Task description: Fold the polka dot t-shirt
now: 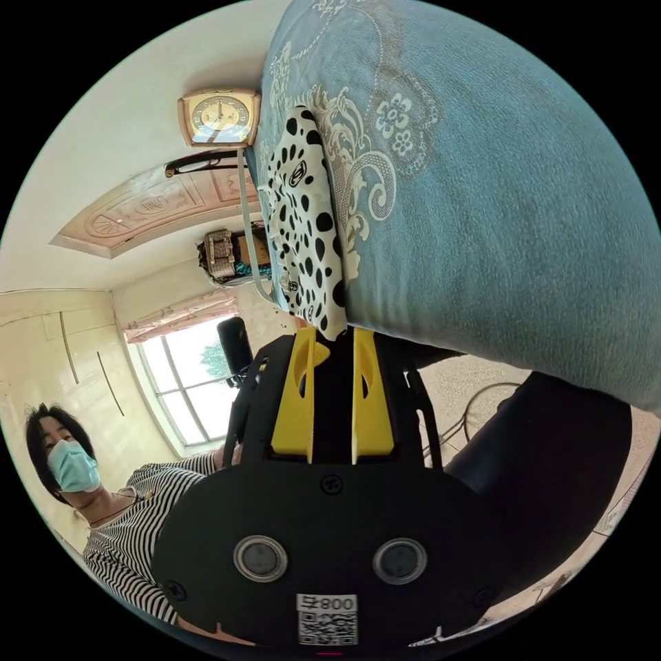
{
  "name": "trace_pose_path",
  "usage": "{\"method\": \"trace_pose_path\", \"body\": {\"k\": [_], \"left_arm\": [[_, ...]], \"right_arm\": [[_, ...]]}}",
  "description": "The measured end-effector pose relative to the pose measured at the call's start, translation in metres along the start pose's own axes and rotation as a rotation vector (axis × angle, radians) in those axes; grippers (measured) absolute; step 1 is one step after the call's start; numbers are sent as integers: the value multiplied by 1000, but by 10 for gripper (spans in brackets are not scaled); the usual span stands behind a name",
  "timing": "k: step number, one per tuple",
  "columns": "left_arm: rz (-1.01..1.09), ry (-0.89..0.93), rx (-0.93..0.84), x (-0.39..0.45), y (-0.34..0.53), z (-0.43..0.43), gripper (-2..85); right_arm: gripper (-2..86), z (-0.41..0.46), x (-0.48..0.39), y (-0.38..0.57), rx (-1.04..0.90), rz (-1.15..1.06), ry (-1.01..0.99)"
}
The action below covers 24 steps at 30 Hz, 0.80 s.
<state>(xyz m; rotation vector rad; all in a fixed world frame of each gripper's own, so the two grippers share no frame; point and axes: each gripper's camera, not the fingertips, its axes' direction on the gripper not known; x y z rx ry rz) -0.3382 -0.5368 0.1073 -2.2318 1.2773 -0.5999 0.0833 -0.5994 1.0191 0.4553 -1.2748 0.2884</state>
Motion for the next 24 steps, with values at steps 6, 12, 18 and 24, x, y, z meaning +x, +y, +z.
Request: {"method": "trace_pose_path", "body": {"k": [6, 12, 18, 24], "left_arm": [[-88, 11, 53, -19, -13, 11, 65], [-107, 34, 78, -31, -21, 12, 31], [-65, 43, 84, -36, -20, 4, 24], [-62, 55, 85, -45, -18, -4, 23]], "right_arm": [[94, -20, 23, 4, 23, 31, -60], [101, -27, 43, 3, 14, 58, -101], [108, -25, 50, 0, -14, 56, -131], [102, -16, 54, 0, -36, 56, -196]]}}
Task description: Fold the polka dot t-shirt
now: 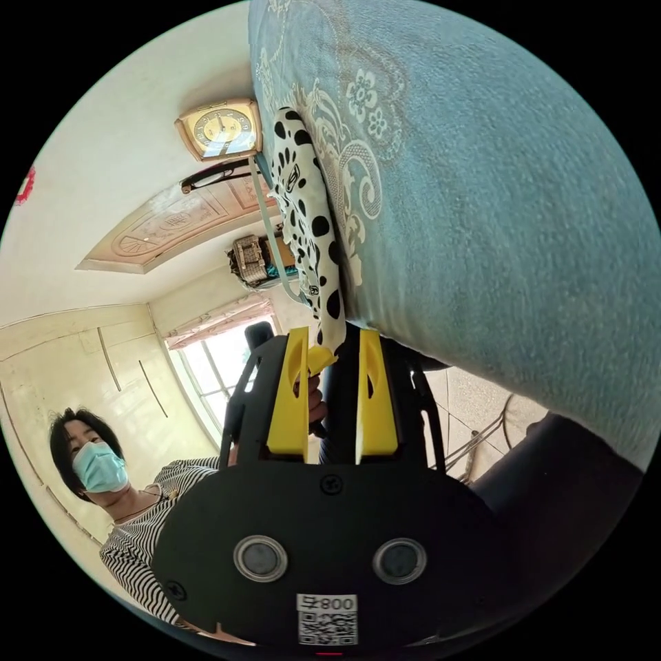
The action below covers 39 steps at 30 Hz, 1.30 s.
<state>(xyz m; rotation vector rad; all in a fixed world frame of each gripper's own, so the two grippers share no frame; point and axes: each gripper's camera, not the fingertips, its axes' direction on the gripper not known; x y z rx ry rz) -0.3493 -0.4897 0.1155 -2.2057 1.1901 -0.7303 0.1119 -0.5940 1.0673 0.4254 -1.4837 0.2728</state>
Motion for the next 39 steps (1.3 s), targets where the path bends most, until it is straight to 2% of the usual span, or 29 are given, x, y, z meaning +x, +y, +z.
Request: {"method": "trace_pose_path", "body": {"k": [6, 12, 16, 18, 20, 26, 32, 39], "left_arm": [[11, 21, 12, -10, 5, -14, 25], [51, 46, 60, -19, 27, -51, 44], [3, 137, 156, -40, 45, -79, 73], [-49, 232, 224, -55, 52, -89, 84], [-116, 406, 359, -78, 62, -102, 96], [-285, 614, 588, -124, 82, -122, 115], [-432, 691, 699, -152, 99, -130, 117], [-468, 689, 766, -157, 108, -137, 90]], "right_arm": [[43, 12, -7, -1, -34, -27, 19], [26, 9, -35, 7, -28, -97, -4], [23, 10, -60, 10, -26, -152, -35], [22, 11, -77, 9, -28, -184, -52], [22, 12, -88, 9, -33, -201, -62], [21, 16, -115, 11, -46, -238, -50], [21, 14, -125, 21, -37, -244, -64], [20, 10, -132, 39, -35, -247, -67]]}}
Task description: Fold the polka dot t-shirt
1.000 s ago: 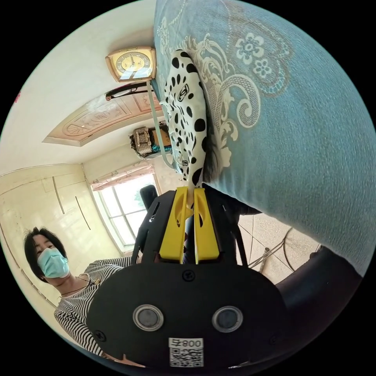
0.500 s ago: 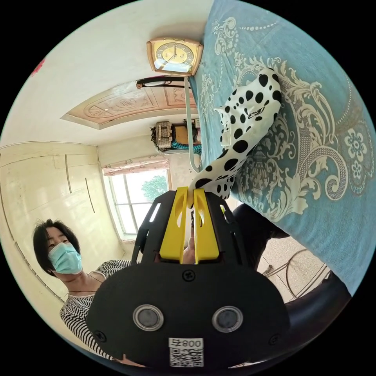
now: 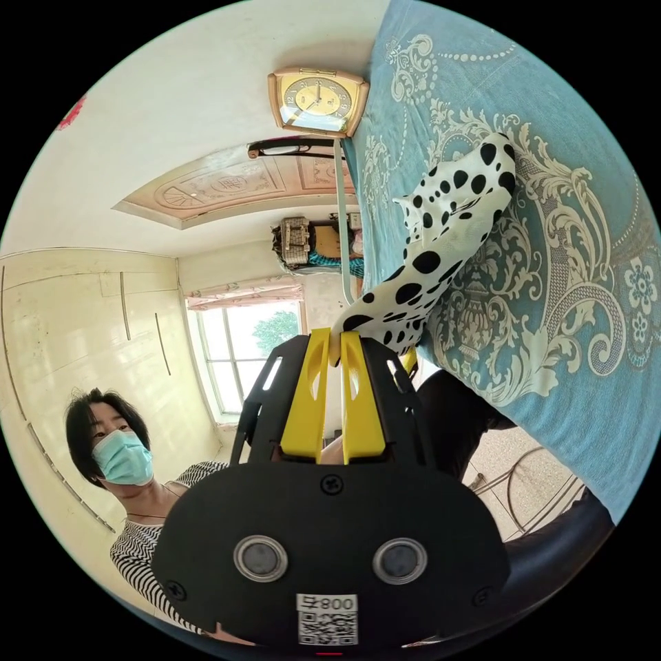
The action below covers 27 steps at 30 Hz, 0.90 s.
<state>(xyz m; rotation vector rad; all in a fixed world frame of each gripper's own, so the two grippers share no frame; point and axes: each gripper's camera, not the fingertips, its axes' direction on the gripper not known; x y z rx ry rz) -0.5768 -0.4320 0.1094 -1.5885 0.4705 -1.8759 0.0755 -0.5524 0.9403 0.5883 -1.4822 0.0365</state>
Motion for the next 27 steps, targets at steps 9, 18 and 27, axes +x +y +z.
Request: {"method": "trace_pose_path", "body": {"k": [9, 18, 27], "left_arm": [[18, -38, 10, 5, 22, -5, 38], [136, -94, -53, 32, 67, 11, 26], [326, -80, -192, 74, 131, 51, 25]], "right_arm": [[20, -16, -9, 33, 6, 12, 31], [19, -58, -23, 95, 61, 21, 100], [19, -110, -70, 174, 117, -80, 129]]}}
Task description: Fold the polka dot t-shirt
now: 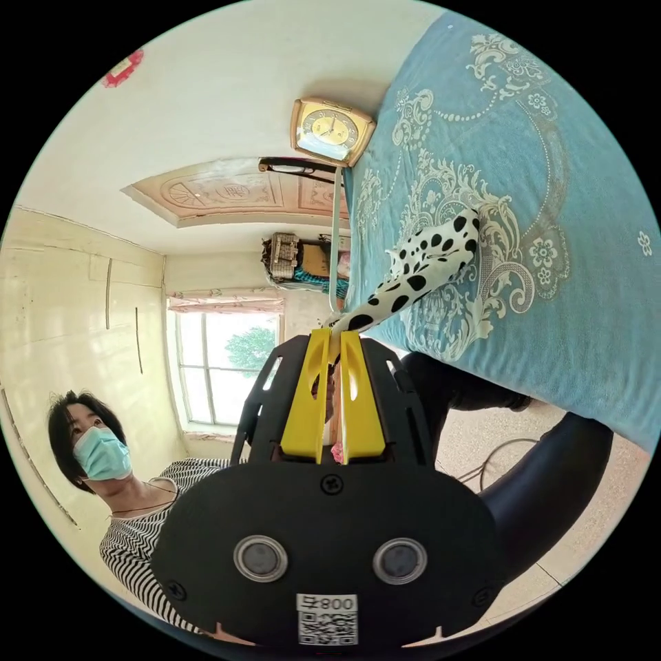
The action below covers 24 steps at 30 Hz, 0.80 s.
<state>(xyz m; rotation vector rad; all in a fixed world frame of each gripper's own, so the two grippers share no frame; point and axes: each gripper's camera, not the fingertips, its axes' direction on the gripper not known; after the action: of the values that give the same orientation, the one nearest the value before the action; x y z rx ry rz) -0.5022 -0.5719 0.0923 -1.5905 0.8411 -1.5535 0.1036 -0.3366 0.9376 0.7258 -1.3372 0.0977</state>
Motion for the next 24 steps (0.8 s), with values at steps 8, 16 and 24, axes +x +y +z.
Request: {"method": "trace_pose_path", "body": {"k": [8, 16, 24], "left_arm": [[133, 60, -106, 46, 53, 63, 24], [187, 108, -231, 70, 109, 143, 24], [222, 154, -390, 82, 162, 242, 23]], "right_arm": [[19, -72, -44, 74, 78, -106, -47], [18, -158, -78, 162, 180, -200, -68], [18, -257, -101, 259, 318, -273, -67]]}}
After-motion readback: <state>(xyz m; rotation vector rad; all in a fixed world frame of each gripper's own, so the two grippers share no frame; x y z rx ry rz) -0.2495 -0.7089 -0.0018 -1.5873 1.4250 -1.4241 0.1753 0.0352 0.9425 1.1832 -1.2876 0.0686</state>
